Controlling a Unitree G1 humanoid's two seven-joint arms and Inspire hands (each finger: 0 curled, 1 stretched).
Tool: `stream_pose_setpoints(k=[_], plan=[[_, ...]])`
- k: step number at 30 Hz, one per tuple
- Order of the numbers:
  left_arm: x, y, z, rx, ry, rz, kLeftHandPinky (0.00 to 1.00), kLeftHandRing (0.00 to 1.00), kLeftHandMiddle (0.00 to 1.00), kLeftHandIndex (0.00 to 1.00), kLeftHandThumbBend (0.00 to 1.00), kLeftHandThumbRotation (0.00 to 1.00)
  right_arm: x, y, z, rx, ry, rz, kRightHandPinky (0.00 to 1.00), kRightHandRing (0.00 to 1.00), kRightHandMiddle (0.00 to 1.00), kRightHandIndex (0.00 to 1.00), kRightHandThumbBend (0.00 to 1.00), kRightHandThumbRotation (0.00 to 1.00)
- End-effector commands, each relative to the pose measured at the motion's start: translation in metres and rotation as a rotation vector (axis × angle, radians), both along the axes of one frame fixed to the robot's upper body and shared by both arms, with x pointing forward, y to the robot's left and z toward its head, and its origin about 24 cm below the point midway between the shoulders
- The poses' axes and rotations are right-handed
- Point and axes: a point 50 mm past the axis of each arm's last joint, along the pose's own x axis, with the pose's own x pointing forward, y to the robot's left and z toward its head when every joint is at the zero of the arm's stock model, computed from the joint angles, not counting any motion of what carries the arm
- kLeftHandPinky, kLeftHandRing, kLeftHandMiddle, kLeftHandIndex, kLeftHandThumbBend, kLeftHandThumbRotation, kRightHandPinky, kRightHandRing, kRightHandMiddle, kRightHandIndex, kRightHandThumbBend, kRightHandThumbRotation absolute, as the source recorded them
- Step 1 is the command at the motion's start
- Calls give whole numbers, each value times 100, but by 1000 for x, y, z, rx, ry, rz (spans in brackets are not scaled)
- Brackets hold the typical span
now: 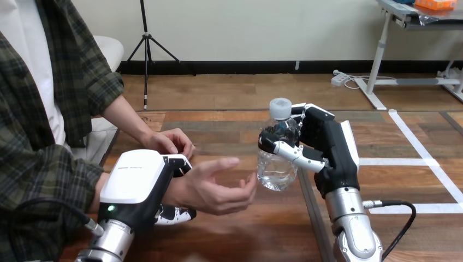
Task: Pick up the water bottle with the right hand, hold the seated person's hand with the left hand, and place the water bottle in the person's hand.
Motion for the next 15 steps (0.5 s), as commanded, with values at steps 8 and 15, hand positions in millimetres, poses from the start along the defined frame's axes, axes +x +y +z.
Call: stream_pose_setpoints(k=[8,15], plan=[[0,-14,15,-61,-71,-59,48,50,51,51,85,0,23,8,48,38,-195,33,37,40,46,51,61,0],[-1,-17,19,-70,-93,-73,47,49,51,50,87,0,23,10,52,33,-213,44,37,40,46,51,62,0]])
